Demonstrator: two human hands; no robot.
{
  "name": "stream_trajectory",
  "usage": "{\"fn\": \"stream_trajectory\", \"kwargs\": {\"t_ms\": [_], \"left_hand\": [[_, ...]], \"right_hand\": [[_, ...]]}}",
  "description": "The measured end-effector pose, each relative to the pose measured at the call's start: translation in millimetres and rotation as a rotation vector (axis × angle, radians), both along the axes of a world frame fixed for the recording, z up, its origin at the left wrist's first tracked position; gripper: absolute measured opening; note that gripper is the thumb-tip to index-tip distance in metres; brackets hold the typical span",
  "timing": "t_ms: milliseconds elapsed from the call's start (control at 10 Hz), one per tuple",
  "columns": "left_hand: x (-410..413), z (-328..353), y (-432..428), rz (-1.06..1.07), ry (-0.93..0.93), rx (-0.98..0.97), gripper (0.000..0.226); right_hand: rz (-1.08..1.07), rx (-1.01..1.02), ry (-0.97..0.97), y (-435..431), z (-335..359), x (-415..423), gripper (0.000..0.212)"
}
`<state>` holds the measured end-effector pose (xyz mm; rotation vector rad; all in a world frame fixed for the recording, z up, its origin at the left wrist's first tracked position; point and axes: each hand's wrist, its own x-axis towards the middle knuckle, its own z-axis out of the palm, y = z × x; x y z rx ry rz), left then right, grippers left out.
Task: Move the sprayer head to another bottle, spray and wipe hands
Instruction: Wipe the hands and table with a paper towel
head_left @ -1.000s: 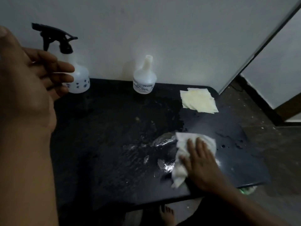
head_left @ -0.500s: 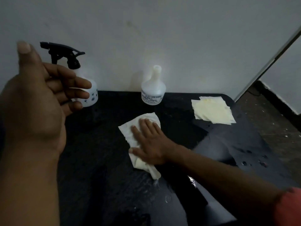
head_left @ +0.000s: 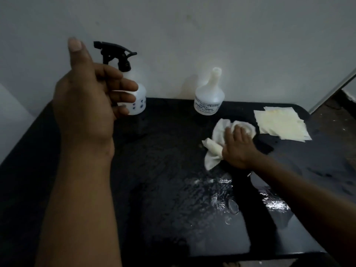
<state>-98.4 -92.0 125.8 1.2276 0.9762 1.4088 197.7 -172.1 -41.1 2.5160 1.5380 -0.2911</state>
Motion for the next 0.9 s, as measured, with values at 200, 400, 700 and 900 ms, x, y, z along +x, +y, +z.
{"fn": "stream_trajectory", "kwargs": {"t_ms": [200,400,700,900], "left_hand": [[16,16,-13,0.012,-0.044,0.007,0.056],[-3,15,-12,0.089,-0.034,0.003,0.057],[-20,8,-7,0.135,-0.046,0.025,0.058],[-41,2,16,-0.151,-0.385,-0.012,0.063]], "right_hand": [[0.22,0.067,0.242,-12,9,-187,0.089],[0.405,0.337,0.029,-14,29,-303,0.089],[0.267,0.122,0.3,109,14,-211,0.077],[0.006,0.171,0.154,138,-1,-121,0.087]]}}
